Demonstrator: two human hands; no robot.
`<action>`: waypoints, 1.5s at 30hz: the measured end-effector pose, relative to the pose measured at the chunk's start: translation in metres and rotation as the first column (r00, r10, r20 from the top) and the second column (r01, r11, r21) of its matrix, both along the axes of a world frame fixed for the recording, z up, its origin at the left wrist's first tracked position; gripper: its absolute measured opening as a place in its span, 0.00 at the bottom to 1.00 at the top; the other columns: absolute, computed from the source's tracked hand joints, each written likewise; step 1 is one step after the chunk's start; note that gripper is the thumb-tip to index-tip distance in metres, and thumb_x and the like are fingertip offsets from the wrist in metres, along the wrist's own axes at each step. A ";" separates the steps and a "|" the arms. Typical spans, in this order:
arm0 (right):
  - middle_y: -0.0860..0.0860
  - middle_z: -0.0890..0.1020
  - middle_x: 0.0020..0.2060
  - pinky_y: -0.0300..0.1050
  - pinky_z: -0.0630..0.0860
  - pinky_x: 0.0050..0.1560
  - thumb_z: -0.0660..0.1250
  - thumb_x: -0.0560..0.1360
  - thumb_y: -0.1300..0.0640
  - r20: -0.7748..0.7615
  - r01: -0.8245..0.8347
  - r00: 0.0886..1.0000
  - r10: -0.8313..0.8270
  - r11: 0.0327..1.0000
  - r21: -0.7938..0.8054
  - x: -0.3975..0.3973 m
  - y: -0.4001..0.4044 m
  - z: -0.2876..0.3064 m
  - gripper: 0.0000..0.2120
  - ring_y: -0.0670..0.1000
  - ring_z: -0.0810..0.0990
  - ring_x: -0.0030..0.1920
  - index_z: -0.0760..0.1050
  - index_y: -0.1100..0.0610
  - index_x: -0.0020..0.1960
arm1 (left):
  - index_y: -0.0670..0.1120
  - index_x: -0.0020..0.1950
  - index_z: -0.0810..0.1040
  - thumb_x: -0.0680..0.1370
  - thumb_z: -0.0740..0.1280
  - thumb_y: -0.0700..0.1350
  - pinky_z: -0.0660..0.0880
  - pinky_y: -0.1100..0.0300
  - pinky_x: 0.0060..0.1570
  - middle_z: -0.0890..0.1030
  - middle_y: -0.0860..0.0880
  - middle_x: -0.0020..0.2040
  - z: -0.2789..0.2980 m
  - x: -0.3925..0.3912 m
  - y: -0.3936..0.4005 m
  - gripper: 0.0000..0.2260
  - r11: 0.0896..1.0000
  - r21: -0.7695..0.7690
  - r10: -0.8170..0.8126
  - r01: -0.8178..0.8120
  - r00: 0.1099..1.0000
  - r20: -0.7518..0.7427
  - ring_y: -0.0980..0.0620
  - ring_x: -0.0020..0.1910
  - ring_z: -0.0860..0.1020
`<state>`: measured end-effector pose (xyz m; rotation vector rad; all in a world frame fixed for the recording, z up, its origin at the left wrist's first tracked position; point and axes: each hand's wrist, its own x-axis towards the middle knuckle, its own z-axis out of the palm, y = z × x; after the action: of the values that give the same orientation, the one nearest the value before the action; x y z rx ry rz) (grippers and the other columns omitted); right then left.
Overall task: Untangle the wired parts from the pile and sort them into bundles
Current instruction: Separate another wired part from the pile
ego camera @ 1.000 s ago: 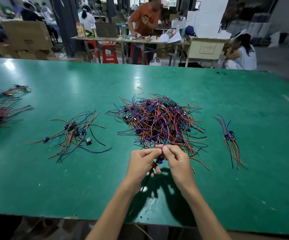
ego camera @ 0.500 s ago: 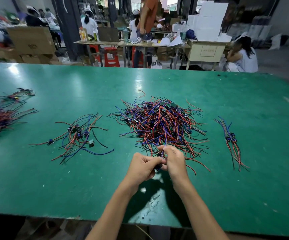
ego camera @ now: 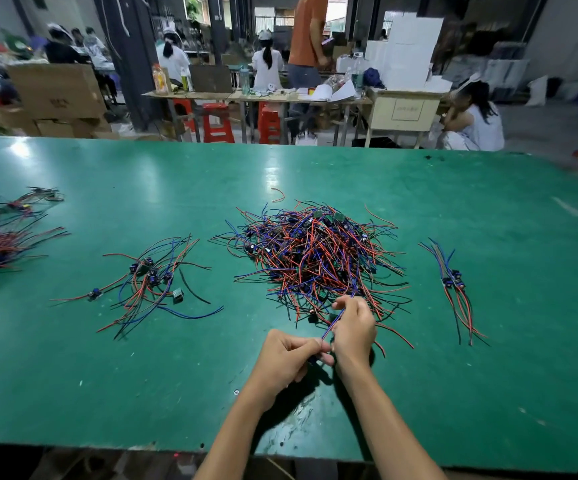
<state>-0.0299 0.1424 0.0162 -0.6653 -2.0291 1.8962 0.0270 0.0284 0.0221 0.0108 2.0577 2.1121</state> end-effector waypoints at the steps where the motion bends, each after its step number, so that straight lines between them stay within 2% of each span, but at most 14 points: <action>1: 0.48 0.79 0.31 0.51 0.70 0.33 0.59 0.76 0.55 0.001 0.007 1.000 -0.007 0.998 -0.067 0.001 0.001 0.000 0.13 0.55 0.74 0.28 0.77 0.48 0.35 | 0.46 0.39 0.88 0.79 0.68 0.41 0.63 0.67 0.20 0.87 0.43 0.40 0.000 -0.001 0.000 0.12 1.000 0.001 -0.004 0.004 1.000 0.000 0.56 0.20 0.64; 4: 0.50 0.77 0.31 0.42 0.64 0.23 0.58 0.77 0.57 -0.030 0.012 0.999 -0.021 0.960 -0.278 0.003 0.003 0.002 0.14 0.46 0.66 0.22 0.77 0.50 0.36 | 0.45 0.39 0.88 0.79 0.68 0.41 0.63 0.66 0.21 0.87 0.43 0.40 -0.001 -0.001 0.001 0.11 1.000 0.004 -0.005 0.005 1.000 0.000 0.56 0.20 0.64; 7: 0.51 0.80 0.35 0.40 0.65 0.23 0.59 0.79 0.60 -0.063 -0.038 0.998 0.015 0.923 -0.382 0.007 0.008 0.008 0.12 0.45 0.66 0.23 0.78 0.55 0.41 | 0.44 0.39 0.88 0.79 0.68 0.41 0.63 0.66 0.21 0.87 0.43 0.39 -0.002 -0.001 0.001 0.11 1.000 -0.009 0.014 -0.014 1.000 -0.009 0.55 0.20 0.64; 9: 0.52 0.81 0.36 0.38 0.66 0.23 0.61 0.81 0.59 -0.115 -0.177 0.983 0.145 0.918 -0.354 0.012 0.015 0.010 0.12 0.45 0.68 0.24 0.81 0.56 0.44 | 0.43 0.40 0.88 0.79 0.68 0.39 0.62 0.66 0.20 0.87 0.43 0.40 -0.001 -0.001 0.000 0.11 0.999 -0.003 0.044 -0.044 0.999 0.002 0.55 0.20 0.65; 12: 0.50 0.82 0.35 0.36 0.72 0.26 0.63 0.84 0.55 -0.195 -0.452 0.890 0.412 0.855 -0.256 0.029 0.021 0.007 0.13 0.44 0.72 0.27 0.84 0.56 0.46 | 0.40 0.46 0.87 0.80 0.67 0.40 0.60 0.66 0.20 0.87 0.42 0.42 0.003 -0.003 -0.004 0.09 0.999 -0.002 0.042 -0.042 0.999 0.028 0.55 0.20 0.66; 14: 0.51 0.81 0.35 0.37 0.75 0.29 0.66 0.82 0.55 -0.225 -0.524 0.850 0.476 0.809 -0.267 0.034 0.022 0.005 0.12 0.45 0.77 0.29 0.85 0.58 0.46 | 0.41 0.51 0.87 0.81 0.67 0.43 0.61 0.67 0.21 0.87 0.42 0.46 0.008 -0.004 -0.007 0.09 1.000 0.008 -0.016 0.016 0.998 0.066 0.56 0.22 0.68; 18: 0.48 0.80 0.31 0.34 0.71 0.30 0.69 0.79 0.53 -0.227 -0.403 0.911 0.345 0.860 -0.313 0.030 0.025 0.004 0.10 0.43 0.73 0.29 0.86 0.58 0.46 | 0.47 0.62 0.82 0.83 0.65 0.49 0.63 0.67 0.23 0.87 0.45 0.52 0.016 -0.005 -0.025 0.11 0.984 -0.029 -0.170 0.176 0.976 0.138 0.56 0.25 0.69; 22: 0.51 0.82 0.35 0.32 0.73 0.35 0.73 0.74 0.51 -0.248 -0.363 0.928 0.279 0.827 -0.428 0.029 0.029 0.004 0.09 0.44 0.74 0.32 0.87 0.56 0.44 | 0.45 0.56 0.84 0.83 0.65 0.48 0.60 0.67 0.22 0.87 0.45 0.47 0.016 -0.005 -0.043 0.11 0.966 -0.179 -0.168 0.188 0.978 0.121 0.57 0.23 0.64; 25: 0.51 0.84 0.37 0.33 0.75 0.35 0.73 0.73 0.50 -0.246 -0.405 0.912 0.330 0.821 -0.402 0.029 0.029 0.010 0.09 0.44 0.78 0.34 0.87 0.54 0.46 | 0.45 0.53 0.85 0.82 0.66 0.46 0.63 0.67 0.24 0.87 0.46 0.43 0.019 -0.005 -0.043 0.09 0.967 -0.228 -0.109 0.114 0.993 0.034 0.56 0.22 0.64; 27: 0.50 0.87 0.40 0.33 0.77 0.37 0.72 0.73 0.48 -0.246 -0.426 0.902 0.355 0.822 -0.378 0.027 0.032 0.018 0.12 0.45 0.82 0.37 0.86 0.53 0.51 | 0.46 0.50 0.86 0.80 0.70 0.44 0.69 0.65 0.29 0.87 0.51 0.40 0.021 -0.005 -0.042 0.06 0.948 -0.317 -0.013 -0.037 0.988 -0.153 0.56 0.25 0.71; 29: 0.51 0.88 0.45 0.34 0.79 0.41 0.70 0.74 0.49 -0.272 -0.456 0.886 0.375 0.807 -0.376 0.026 0.037 0.024 0.15 0.46 0.85 0.41 0.83 0.54 0.57 | 0.50 0.48 0.88 0.76 0.75 0.44 0.72 0.68 0.35 0.86 0.57 0.38 0.023 -0.003 -0.042 0.03 0.903 -0.375 0.072 -0.212 0.933 -0.354 0.61 0.30 0.77; 31: 0.53 0.88 0.48 0.35 0.80 0.41 0.69 0.75 0.51 -0.301 -0.488 0.869 0.392 0.778 -0.395 0.027 0.041 0.027 0.16 0.48 0.87 0.45 0.81 0.55 0.61 | 0.52 0.46 0.89 0.73 0.77 0.42 0.70 0.74 0.35 0.86 0.60 0.37 0.023 -0.002 -0.039 0.05 0.880 -0.354 0.132 -0.318 0.878 -0.460 0.66 0.31 0.78; 39: 0.55 0.88 0.47 0.35 0.81 0.40 0.70 0.74 0.54 -0.311 -0.412 0.906 0.287 0.764 -0.497 0.034 0.046 0.021 0.14 0.49 0.87 0.43 0.81 0.58 0.58 | 0.52 0.46 0.88 0.75 0.76 0.43 0.70 0.74 0.41 0.85 0.61 0.41 0.013 -0.004 -0.027 0.04 0.844 -0.334 0.172 -0.420 0.801 -0.573 0.63 0.43 0.81; 45: 0.54 0.87 0.42 0.36 0.80 0.34 0.74 0.70 0.49 -0.236 -0.259 0.960 0.154 0.812 -0.523 0.037 0.047 0.027 0.13 0.48 0.86 0.37 0.80 0.56 0.49 | 0.51 0.45 0.84 0.80 0.69 0.51 0.75 0.57 0.44 0.81 0.56 0.41 0.013 -0.008 -0.014 0.07 0.816 -0.449 0.051 -0.363 0.820 -0.571 0.57 0.42 0.78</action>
<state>0.0070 0.1894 0.0437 -0.3709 -1.4813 2.6033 0.0191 0.0140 0.0350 0.3417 3.0780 1.6616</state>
